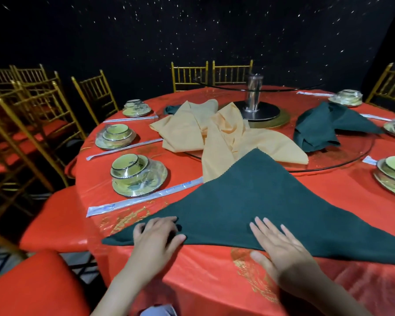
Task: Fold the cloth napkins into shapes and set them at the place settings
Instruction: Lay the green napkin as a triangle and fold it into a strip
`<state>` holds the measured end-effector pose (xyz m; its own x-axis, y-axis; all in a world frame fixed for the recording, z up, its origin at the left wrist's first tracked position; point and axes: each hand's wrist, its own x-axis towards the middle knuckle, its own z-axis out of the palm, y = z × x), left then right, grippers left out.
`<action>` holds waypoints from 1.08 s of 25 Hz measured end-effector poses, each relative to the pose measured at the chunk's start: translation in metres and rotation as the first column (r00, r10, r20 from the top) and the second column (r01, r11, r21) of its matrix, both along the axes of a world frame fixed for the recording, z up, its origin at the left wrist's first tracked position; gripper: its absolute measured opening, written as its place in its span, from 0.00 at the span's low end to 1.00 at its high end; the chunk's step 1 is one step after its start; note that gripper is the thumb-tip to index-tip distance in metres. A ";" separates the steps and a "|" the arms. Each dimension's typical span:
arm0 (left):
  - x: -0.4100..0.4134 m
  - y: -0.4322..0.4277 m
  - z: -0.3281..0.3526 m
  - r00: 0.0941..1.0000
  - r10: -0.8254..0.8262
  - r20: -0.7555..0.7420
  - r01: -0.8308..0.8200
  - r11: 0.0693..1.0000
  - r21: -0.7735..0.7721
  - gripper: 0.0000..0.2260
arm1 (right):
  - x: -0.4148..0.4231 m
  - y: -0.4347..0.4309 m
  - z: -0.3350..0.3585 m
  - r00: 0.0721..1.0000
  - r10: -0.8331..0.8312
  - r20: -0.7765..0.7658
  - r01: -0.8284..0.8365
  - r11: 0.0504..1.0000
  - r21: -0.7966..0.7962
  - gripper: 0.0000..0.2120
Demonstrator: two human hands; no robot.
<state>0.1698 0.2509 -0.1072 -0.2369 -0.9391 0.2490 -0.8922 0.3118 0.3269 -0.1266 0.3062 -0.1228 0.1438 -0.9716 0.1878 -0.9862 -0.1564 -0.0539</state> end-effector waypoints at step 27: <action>-0.061 0.009 0.005 0.887 -0.435 0.156 0.462 0.827 -0.322 0.12 | -0.009 -0.005 0.011 0.986 0.142 0.088 -0.147 0.988 0.045 0.37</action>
<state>0.1091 0.2597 -0.1025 -0.6409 -0.5844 0.4978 -0.6438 0.7623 0.0660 -0.1353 0.3017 -0.1119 0.2691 -0.9504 0.1559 -0.9451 -0.2918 -0.1473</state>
